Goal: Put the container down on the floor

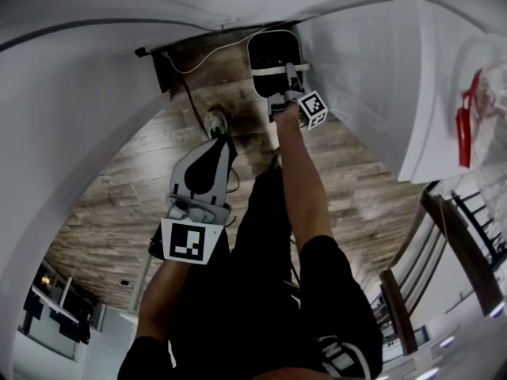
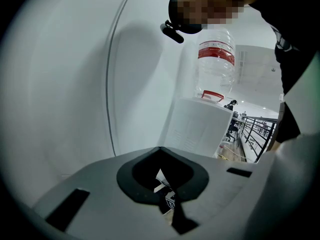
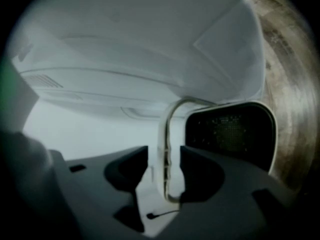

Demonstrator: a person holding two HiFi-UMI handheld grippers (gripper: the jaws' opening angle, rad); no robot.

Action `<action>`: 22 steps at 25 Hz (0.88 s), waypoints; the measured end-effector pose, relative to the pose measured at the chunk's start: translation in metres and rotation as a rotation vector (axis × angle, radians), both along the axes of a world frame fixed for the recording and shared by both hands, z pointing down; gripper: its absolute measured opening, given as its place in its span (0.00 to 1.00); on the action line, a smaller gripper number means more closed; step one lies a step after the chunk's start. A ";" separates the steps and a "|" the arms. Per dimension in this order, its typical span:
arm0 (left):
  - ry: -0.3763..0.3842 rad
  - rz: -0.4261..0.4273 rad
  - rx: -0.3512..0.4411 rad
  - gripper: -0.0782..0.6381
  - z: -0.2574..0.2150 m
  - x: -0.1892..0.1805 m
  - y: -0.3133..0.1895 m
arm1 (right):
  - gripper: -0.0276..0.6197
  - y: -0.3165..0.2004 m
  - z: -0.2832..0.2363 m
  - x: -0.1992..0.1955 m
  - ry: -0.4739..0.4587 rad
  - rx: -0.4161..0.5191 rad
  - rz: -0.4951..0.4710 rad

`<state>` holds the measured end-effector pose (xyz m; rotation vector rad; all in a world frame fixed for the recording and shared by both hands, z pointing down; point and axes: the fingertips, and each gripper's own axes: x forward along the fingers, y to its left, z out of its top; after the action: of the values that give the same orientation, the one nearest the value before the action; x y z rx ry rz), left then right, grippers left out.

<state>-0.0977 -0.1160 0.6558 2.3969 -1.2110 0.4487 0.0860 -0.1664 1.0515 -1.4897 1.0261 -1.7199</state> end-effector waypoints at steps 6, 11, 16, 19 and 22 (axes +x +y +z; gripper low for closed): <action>0.003 -0.031 0.009 0.15 -0.027 0.002 0.011 | 0.35 0.019 -0.027 -0.002 0.014 0.028 -0.030; 0.016 -0.057 0.019 0.15 -0.058 0.009 0.023 | 0.32 0.049 -0.063 -0.008 0.049 -0.028 -0.084; 0.046 -0.036 0.049 0.15 -0.100 0.028 0.036 | 0.20 0.066 -0.125 0.003 0.088 -0.044 -0.126; 0.050 -0.043 0.063 0.15 -0.124 0.033 0.054 | 0.16 0.093 -0.165 0.001 0.109 -0.065 -0.188; 0.053 -0.018 0.066 0.15 -0.149 0.044 0.068 | 0.13 0.115 -0.214 0.000 0.132 -0.069 -0.269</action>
<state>-0.0535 -0.0477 0.5071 2.4347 -1.2417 0.3421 0.0863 -0.0512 0.8377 -1.5842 1.2973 -1.8774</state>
